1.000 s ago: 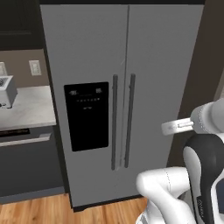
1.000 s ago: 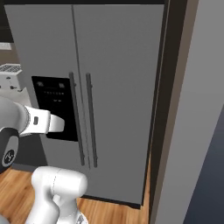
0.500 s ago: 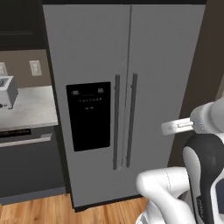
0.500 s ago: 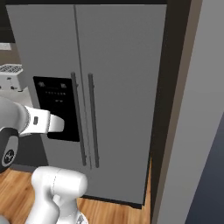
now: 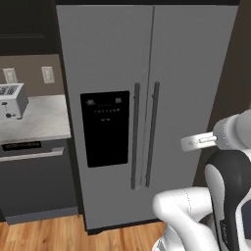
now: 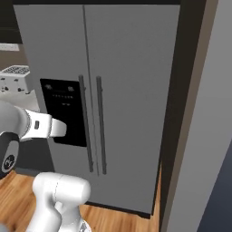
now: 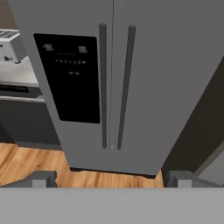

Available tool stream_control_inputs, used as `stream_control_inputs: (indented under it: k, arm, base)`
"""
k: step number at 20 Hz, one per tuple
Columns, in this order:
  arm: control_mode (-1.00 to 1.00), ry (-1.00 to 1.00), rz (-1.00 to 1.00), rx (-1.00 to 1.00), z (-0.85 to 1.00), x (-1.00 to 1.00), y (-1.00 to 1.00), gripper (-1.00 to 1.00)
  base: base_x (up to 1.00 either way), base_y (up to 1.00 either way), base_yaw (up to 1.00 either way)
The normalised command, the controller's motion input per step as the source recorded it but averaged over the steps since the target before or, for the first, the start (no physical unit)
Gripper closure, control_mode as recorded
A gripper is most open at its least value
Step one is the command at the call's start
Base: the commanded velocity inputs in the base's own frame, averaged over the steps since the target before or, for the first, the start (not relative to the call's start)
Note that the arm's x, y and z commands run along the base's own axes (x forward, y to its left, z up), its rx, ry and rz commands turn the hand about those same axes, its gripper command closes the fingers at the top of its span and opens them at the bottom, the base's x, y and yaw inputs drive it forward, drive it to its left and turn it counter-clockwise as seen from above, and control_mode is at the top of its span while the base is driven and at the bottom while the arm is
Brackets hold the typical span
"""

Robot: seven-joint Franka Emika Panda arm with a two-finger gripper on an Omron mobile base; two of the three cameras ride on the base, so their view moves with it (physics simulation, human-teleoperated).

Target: Gather the cucumber and squash from the fridge and place them on a tray on the dining counter. Then gather the steak and chicken drumstick from the fridge and place them on the other tray.

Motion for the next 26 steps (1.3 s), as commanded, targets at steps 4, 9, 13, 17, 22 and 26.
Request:
stream_control_inputs:
  k: [4,9,13,17,22,26]
  arm:
    - [1.00,0.00,0.00,0.00,0.00,0.00,0.00,-1.00]
    - [-1.00,0.03,0.08,0.00,0.00,0.19,0.00,-1.00]
    - [-1.00,0.07,0.09,0.00,-0.03,0.52,-0.01,-1.00]
    - [-1.00,0.01,0.00,0.00,-0.15,0.50,-0.01,-1.00]
    - [-1.00,0.00,-0.03,0.00,-0.13,0.40,-0.02,-1.00]
    - [-1.00,0.00,-0.04,0.00,-0.19,0.41,-0.02,-1.00]
  base:
    - [0.00,0.12,0.16]
    - [0.00,0.00,0.02]
    - [0.00,0.00,0.00]
    - [0.00,0.00,0.00]
    - [0.00,0.00,0.00]
    - [0.00,0.00,0.00]
